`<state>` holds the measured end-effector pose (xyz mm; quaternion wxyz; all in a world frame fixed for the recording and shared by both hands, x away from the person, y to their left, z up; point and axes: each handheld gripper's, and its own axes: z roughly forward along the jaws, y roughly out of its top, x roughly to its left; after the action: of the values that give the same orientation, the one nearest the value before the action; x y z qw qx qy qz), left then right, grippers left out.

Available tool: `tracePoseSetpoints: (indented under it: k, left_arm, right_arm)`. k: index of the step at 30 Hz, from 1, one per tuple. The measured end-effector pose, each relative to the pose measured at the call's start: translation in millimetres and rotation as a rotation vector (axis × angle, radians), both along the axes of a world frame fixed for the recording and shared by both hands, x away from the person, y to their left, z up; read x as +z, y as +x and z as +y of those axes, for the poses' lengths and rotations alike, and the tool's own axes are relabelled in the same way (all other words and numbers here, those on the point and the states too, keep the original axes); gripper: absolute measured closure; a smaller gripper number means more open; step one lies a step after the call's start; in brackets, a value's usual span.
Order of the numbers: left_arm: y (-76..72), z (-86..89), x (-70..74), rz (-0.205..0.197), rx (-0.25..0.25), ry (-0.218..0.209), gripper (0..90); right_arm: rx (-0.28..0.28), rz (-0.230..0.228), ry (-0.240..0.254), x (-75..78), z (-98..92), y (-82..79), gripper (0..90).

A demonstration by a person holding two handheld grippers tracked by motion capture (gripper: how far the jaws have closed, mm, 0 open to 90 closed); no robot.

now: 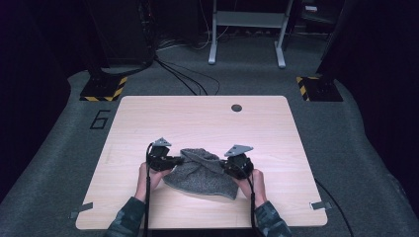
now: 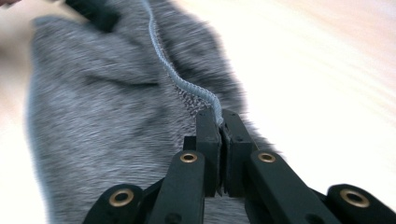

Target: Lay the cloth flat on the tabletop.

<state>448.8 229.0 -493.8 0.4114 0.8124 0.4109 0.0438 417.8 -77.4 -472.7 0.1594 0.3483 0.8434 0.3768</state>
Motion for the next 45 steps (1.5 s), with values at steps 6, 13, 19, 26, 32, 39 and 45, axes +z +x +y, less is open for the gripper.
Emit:
tracePoseSetpoints:
  k: [6, 13, 19, 26, 32, 39, 45]
  left_arm:
    - [-8.2, 7.9, 1.0, 0.002, -0.010, 0.024, 84.6]
    - [-15.9, 12.0, 4.6, -0.027, -0.012, 0.042, 84.4]
    - [-10.7, 7.4, 20.2, -0.071, -0.013, 0.072, 77.8]
    - [0.8, -3.5, 5.1, -0.013, -0.022, 0.227, 51.2]
    - [1.9, 2.3, 6.0, -0.060, 0.004, 0.192, 72.3]
    - [1.1, 3.3, 11.6, -0.090, 0.012, 0.152, 85.8]
    - [4.2, 7.2, 15.0, -0.071, 0.015, 0.117, 86.5]
  right_arm:
    - [-0.071, -0.029, 0.007, 13.4, -24.6, 16.2, 87.4]
    - [-0.104, -0.060, 0.033, 22.0, -40.0, 31.8, 87.5]
    - [-0.112, -0.087, 0.037, 32.8, -39.9, 36.2, 87.5]
    - [-0.127, -0.067, 0.017, 30.4, -43.5, 47.1, 87.5]
    - [-0.131, -0.049, 0.036, 25.0, -48.2, 49.5, 87.4]
    - [-0.121, -0.028, 0.067, 23.6, -48.3, 46.2, 87.4]
    - [-0.102, -0.010, 0.089, 23.6, -52.4, 44.1, 87.5]
